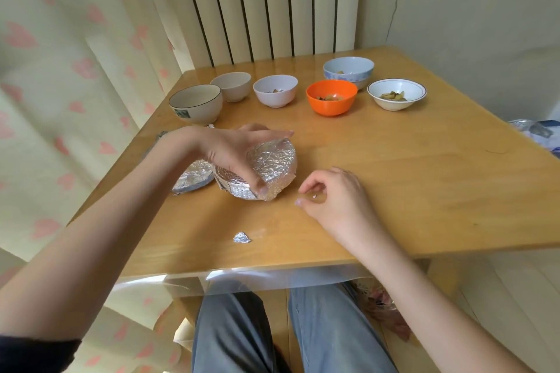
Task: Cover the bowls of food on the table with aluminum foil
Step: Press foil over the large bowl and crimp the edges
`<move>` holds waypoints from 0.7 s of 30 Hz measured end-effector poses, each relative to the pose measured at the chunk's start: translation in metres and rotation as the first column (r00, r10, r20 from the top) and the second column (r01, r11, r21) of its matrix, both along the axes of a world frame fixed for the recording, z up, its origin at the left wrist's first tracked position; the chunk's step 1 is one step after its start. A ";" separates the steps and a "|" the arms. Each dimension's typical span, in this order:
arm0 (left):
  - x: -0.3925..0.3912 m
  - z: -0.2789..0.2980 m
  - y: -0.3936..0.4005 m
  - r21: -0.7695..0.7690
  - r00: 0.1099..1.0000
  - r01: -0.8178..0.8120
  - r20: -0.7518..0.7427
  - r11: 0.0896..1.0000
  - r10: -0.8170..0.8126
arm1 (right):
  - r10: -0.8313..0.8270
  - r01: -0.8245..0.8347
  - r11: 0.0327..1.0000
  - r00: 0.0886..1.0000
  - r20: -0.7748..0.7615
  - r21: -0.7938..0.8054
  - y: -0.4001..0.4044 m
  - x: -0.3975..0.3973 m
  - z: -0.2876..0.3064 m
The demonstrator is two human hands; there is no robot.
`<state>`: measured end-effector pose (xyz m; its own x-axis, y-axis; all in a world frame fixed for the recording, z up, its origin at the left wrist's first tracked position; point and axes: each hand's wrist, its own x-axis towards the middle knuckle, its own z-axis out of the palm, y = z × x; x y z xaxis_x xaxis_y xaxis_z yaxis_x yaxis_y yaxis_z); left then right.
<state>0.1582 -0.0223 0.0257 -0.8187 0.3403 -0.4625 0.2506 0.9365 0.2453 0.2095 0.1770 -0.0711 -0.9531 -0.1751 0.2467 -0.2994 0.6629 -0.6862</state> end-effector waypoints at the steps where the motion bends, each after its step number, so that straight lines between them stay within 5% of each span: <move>1: -0.001 0.000 0.002 -0.014 1.000 -0.007 -0.011 1.000 0.007 | -0.007 0.007 1.000 1.000 -0.007 0.015 -0.003 0.003 -0.002; 5: 0.002 -0.001 0.011 -0.050 0.993 -0.098 -0.074 0.994 0.095 | 0.019 0.041 0.962 0.976 0.216 -0.268 -0.016 0.011 -0.002; 8: 0.002 0.000 0.014 -0.033 0.988 -0.125 -0.090 0.992 0.122 | 0.250 0.152 0.755 0.832 0.495 -0.637 -0.021 0.016 0.006; 10: 0.003 0.000 0.014 -0.026 0.985 -0.139 -0.104 0.990 0.135 | 0.384 0.250 0.615 0.733 0.561 -0.748 -0.022 0.019 0.010; 14: 0.005 -0.005 0.006 0.056 0.972 -0.208 -0.099 0.976 0.213 | 0.504 0.442 0.333 0.663 0.553 -0.833 -0.028 0.020 0.014; 21: 0.007 -0.007 0.000 0.129 0.970 -0.223 -0.072 0.966 0.233 | 0.520 0.545 0.207 0.642 0.563 -0.813 -0.032 0.017 0.020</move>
<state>0.1655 -0.0224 0.0182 -0.9156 0.1885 -0.3551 0.0590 0.9367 0.3450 0.2268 0.1452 -0.0510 -0.8405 -0.3279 -0.4313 0.5389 -0.5872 -0.6039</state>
